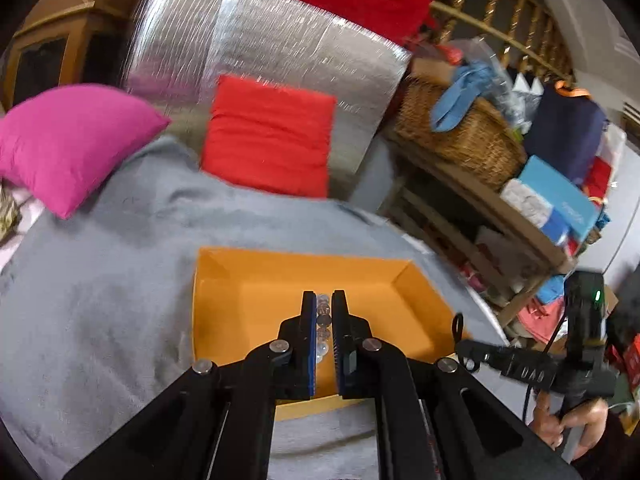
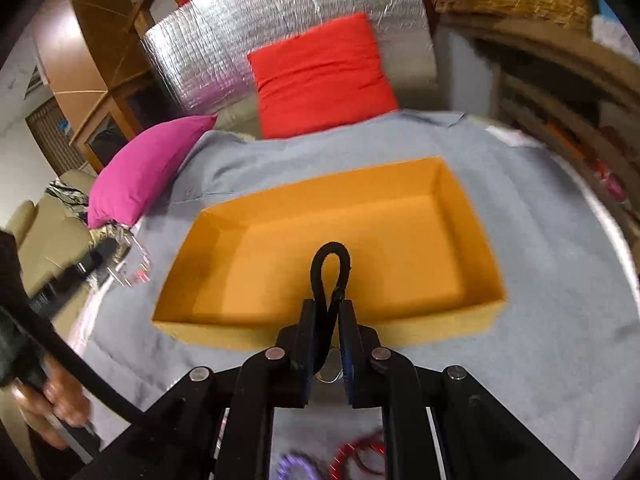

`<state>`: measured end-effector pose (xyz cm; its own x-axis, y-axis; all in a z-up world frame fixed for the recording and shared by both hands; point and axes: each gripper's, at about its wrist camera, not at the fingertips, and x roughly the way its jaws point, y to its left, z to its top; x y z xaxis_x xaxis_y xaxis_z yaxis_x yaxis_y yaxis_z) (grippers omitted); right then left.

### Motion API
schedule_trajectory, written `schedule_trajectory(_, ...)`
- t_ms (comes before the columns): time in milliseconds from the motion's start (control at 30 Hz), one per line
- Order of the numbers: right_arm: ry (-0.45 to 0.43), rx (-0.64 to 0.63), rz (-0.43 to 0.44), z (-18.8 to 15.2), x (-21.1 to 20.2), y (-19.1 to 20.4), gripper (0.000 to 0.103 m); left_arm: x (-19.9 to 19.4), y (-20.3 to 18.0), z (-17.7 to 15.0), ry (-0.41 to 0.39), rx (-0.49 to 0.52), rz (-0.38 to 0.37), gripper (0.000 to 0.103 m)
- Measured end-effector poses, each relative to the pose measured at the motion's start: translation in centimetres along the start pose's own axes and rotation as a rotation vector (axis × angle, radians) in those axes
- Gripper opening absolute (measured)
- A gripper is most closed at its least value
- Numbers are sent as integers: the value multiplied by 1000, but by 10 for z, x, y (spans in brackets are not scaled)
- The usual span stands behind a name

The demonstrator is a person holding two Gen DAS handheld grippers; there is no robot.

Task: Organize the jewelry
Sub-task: 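Carry both items into the orange box and open both tools to release them, then lift both open tools out of the box toward the remaining bracelets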

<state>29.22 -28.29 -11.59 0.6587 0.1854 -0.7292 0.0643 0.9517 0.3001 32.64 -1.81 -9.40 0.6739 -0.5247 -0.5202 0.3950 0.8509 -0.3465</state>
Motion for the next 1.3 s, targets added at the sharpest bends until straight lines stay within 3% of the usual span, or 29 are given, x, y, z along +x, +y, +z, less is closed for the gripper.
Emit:
schedule_trajectory(167,69,49,-7,10,41,-6,12,44,16,-17,130,-36,57,7)
schedule_trajectory(367,145,83,-56,6,65,-22,15,67,18,-33,215,-23,113,7)
schedule_trajectory(500,148,96,-64,9,62,-28,29,73,20,-39,248,-17,162,8)
schedule_trajectory(567,148,91,-73,9,60,-29,29,75,22,-41,264,-18,180,13)
schedule_trajectory(633,155,91,-87,9,60,-31,29,75,26,-42,269,-31,203,36)
schedule_trajectory(833,237,98,-129,11,63,-29,29,71,28,-42,267,-15,253,38)
schedule_trajectory(967,331,153,-98,5,61,-29,29,66,34,-41,261,-21,271,38)
schedule_trajectory(1133,218,155,-92,2,35,-30,29,54,34,-36,251,-38,233,38)
schedule_trajectory(1300,64,41,-56,-23,-25,-18,29,13,18,-30,180,18,217,39)
